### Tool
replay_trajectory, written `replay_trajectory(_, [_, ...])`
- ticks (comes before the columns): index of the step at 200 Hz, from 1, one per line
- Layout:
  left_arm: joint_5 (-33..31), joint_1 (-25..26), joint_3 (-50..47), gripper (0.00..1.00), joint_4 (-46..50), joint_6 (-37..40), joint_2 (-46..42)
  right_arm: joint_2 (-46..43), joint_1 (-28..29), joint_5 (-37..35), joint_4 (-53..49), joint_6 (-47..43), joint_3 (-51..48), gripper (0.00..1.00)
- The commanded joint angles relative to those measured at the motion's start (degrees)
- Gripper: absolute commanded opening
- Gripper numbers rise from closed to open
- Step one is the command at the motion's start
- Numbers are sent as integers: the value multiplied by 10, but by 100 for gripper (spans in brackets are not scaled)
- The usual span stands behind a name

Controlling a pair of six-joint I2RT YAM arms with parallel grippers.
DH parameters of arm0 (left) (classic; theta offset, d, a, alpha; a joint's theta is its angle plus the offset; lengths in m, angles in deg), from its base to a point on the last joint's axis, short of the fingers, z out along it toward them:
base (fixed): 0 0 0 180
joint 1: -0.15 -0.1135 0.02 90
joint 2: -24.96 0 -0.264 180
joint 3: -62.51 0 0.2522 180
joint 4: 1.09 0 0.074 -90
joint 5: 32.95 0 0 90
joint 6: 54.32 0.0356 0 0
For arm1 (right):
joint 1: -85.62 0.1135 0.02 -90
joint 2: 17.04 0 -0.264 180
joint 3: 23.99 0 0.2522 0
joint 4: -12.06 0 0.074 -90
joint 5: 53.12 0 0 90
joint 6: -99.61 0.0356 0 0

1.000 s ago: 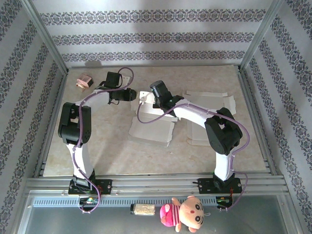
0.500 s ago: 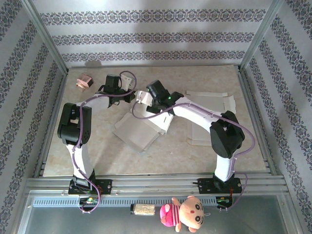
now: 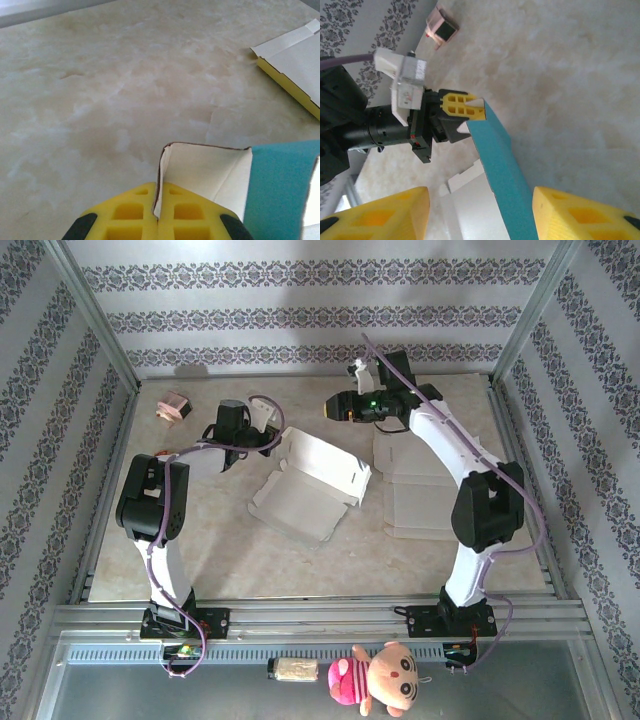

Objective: Fold the paper box

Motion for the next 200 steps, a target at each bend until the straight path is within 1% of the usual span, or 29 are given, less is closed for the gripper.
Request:
replay_trajectory(1, [14,9,-13,0,-36,28,-19,32,-5,74,5,50,-17,54])
replay_trajectory(32, [10,11,-15,0,-44,32,-23,63,3,110,-5,27,-29,52])
replay_trajectory(54, [9,13,-12,0,-45,34,-23,77,14,121,-7,19,-34,50])
replay_trajectory(84, [6,15,-10,0,-42,35,-26,85,20,112,-5,13,-40,41])
replay_trajectory(124, [-1,17,-5,0,-31,34,-26,94,26,98,-26,-10,-40,44])
replay_trajectory(144, [1,17,-4,0,-30,31,-26,92,30,79,-38,-32,-41,40])
replay_trajectory(164, [1,18,-3,0,-30,29,-28,92,32,75,-40,-42,-41,34])
replay_trajectory(200, [6,18,6,0,-30,5,-28,88,43,49,-55,-69,-34,32])
